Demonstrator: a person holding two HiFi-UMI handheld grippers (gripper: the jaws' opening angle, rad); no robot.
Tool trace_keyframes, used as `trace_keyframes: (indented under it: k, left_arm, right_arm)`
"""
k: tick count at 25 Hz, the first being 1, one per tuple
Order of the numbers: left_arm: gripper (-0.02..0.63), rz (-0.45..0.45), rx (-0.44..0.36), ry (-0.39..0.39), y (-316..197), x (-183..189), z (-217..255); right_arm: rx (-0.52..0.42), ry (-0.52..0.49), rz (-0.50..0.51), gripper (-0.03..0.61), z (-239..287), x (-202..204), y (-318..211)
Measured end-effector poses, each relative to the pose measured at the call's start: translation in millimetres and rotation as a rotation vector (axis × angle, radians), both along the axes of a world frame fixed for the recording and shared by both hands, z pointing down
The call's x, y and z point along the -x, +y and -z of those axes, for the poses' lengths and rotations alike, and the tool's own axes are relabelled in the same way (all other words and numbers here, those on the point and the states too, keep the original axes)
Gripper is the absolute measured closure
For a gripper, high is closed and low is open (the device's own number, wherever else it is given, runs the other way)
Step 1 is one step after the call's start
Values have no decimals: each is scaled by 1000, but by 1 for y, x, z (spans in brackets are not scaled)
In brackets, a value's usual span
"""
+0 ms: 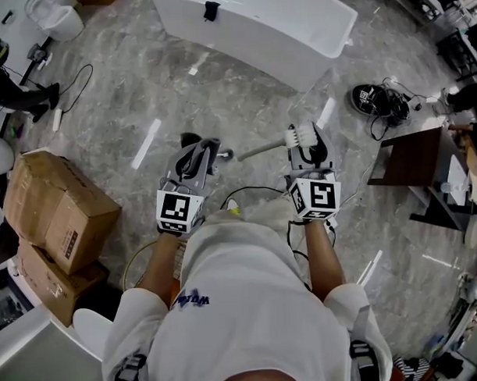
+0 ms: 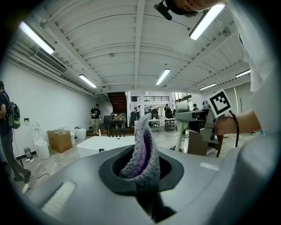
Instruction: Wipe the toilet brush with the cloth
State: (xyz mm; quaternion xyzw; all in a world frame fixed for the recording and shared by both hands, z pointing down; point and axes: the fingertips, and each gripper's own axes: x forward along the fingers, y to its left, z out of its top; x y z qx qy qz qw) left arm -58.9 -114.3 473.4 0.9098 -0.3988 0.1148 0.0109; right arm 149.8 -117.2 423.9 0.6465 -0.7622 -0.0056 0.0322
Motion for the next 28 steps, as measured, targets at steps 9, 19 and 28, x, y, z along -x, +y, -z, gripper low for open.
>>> trace_keyframes:
  k: [9, 19, 28]
  left_arm:
    - [580, -10, 15, 8, 2, 5, -3]
    - [578, -3, -50, 41, 8, 8, 8]
    - [578, -44, -46, 33, 9, -5, 7]
  right_arm:
    - [-19, 14, -29, 414, 8, -14, -6]
    - [3, 10, -165, 414, 3, -73, 6]
    - [14, -1, -112, 414, -3, -51, 4]
